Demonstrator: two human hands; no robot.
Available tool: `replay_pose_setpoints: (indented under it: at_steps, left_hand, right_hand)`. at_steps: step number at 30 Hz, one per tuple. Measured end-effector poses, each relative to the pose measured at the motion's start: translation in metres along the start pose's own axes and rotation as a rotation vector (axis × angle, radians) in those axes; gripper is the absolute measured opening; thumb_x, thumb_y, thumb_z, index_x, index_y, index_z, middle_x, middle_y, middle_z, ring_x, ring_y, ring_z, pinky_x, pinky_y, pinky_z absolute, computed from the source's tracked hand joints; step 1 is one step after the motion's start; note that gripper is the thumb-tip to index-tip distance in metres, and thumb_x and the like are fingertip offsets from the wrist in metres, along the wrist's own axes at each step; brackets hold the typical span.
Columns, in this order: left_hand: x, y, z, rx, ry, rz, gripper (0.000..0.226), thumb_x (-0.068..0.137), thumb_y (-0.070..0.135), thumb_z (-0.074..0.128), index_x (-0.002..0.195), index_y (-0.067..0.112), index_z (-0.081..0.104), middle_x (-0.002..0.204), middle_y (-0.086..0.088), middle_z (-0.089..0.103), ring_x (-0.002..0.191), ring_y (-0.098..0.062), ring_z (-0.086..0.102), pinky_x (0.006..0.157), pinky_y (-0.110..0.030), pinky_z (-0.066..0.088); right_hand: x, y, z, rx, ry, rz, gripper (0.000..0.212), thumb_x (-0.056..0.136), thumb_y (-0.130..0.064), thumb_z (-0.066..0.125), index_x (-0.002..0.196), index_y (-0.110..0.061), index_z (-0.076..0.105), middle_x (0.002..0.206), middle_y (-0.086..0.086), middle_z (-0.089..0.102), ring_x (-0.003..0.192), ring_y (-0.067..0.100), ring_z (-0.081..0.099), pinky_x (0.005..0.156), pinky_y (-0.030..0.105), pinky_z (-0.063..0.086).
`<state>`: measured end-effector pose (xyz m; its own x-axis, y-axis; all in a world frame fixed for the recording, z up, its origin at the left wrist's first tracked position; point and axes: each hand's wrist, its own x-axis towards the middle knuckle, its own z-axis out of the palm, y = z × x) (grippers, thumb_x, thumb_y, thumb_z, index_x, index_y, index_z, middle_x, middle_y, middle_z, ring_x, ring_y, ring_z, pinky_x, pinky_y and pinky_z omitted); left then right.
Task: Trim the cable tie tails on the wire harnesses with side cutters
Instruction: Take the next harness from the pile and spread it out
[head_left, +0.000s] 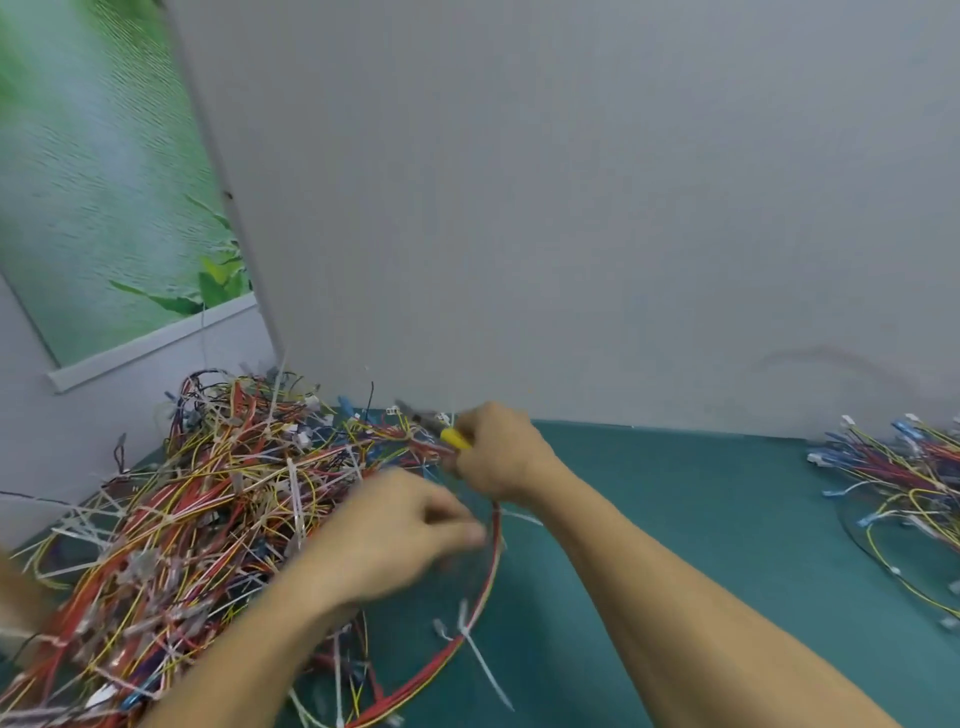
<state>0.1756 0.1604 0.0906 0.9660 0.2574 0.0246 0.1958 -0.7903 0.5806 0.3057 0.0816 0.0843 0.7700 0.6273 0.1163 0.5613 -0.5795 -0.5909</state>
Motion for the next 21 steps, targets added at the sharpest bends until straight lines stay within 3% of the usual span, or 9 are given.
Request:
replay_pose_setpoints:
  at_steps: [3, 4, 5, 7, 9, 12, 15, 18, 21]
  left_hand:
    - [0.003, -0.009, -0.049, -0.044, 0.598, 0.018, 0.012, 0.089, 0.034, 0.062, 0.081, 0.033, 0.07, 0.075, 0.02, 0.071, 0.062, 0.006, 0.061, 0.057, -0.013, 0.038]
    - [0.009, -0.014, -0.061, -0.029, 0.75, 0.022, 0.009, 0.09, 0.028, 0.062, 0.091, 0.031, 0.071, 0.084, 0.015, 0.072, 0.067, 0.002, 0.06, 0.064, -0.014, 0.039]
    - [0.016, -0.02, -0.069, 0.016, 0.8, 0.025, 0.016, 0.09, 0.023, 0.063, 0.104, 0.025, 0.07, 0.096, 0.007, 0.072, 0.075, -0.002, 0.06, 0.072, -0.018, 0.041]
    - [0.033, -0.031, -0.076, 0.135, 0.716, 0.038, 0.034, 0.088, 0.021, 0.067, 0.122, 0.017, 0.063, 0.114, -0.005, 0.068, 0.093, -0.016, 0.06, 0.086, -0.028, 0.043]
    - [0.045, -0.042, -0.076, 0.232, 0.549, 0.032, 0.055, 0.084, 0.032, 0.072, 0.133, 0.017, 0.053, 0.127, -0.006, 0.061, 0.11, -0.023, 0.058, 0.095, -0.037, 0.042]
    - [0.054, -0.061, -0.066, 0.335, 0.312, -0.029, 0.077, 0.079, 0.046, 0.07, 0.144, 0.019, 0.039, 0.138, -0.004, 0.054, 0.12, -0.026, 0.054, 0.102, -0.042, 0.041]
    - [0.055, -0.076, -0.064, 0.489, 0.281, -0.09, 0.07, 0.081, 0.053, 0.063, 0.14, 0.021, 0.045, 0.138, -0.004, 0.055, 0.123, -0.027, 0.053, 0.105, -0.048, 0.04]
    - [0.057, -0.085, -0.067, 0.518, 0.356, -0.07, 0.063, 0.077, 0.059, 0.065, 0.127, 0.022, 0.059, 0.125, -0.004, 0.064, 0.111, -0.027, 0.06, 0.098, -0.049, 0.045]
    - [0.061, -0.094, -0.07, 0.544, 0.394, -0.065, 0.07, 0.072, 0.058, 0.072, 0.13, 0.023, 0.054, 0.124, -0.004, 0.065, 0.109, -0.028, 0.061, 0.094, -0.048, 0.048]
  right_hand:
    - [-0.004, 0.003, -0.008, 0.172, 0.139, 0.001, 0.014, 0.079, -0.022, 0.061, 0.069, -0.015, 0.054, 0.064, 0.001, 0.057, 0.071, 0.03, 0.058, 0.06, 0.03, 0.043]
    - [-0.006, 0.005, -0.01, 0.12, 0.101, 0.002, 0.017, 0.08, -0.022, 0.059, 0.067, -0.015, 0.051, 0.064, 0.002, 0.055, 0.071, 0.03, 0.058, 0.061, 0.031, 0.044]
    - [-0.011, 0.008, -0.011, 0.104, 0.077, 0.021, 0.019, 0.081, -0.022, 0.059, 0.066, -0.014, 0.05, 0.064, 0.003, 0.055, 0.072, 0.03, 0.058, 0.062, 0.033, 0.044]
    - [-0.019, 0.017, -0.022, 0.218, 0.18, 0.026, 0.017, 0.083, -0.022, 0.059, 0.069, -0.012, 0.053, 0.065, 0.009, 0.057, 0.07, 0.03, 0.056, 0.061, 0.036, 0.046]
    - [-0.025, 0.023, -0.037, 0.224, 0.29, -0.01, 0.015, 0.083, -0.021, 0.059, 0.073, -0.01, 0.056, 0.067, 0.012, 0.058, 0.069, 0.033, 0.054, 0.06, 0.039, 0.047]
    - [-0.035, 0.033, -0.065, 0.206, 0.437, -0.014, 0.015, 0.083, -0.021, 0.059, 0.076, -0.008, 0.057, 0.067, 0.012, 0.06, 0.068, 0.034, 0.054, 0.058, 0.035, 0.044]
    - [-0.042, 0.042, -0.086, 0.108, 0.499, -0.006, 0.011, 0.083, -0.021, 0.056, 0.077, -0.011, 0.058, 0.068, 0.01, 0.062, 0.071, 0.033, 0.057, 0.059, 0.035, 0.047]
    - [-0.046, 0.049, -0.102, 0.127, 0.615, -0.008, 0.014, 0.084, -0.021, 0.058, 0.076, -0.01, 0.057, 0.066, 0.009, 0.06, 0.071, 0.033, 0.056, 0.061, 0.04, 0.048]
    - [-0.047, 0.052, -0.108, 0.127, 0.68, 0.008, 0.013, 0.082, -0.021, 0.06, 0.076, -0.01, 0.06, 0.067, 0.008, 0.062, 0.072, 0.032, 0.058, 0.063, 0.038, 0.049]
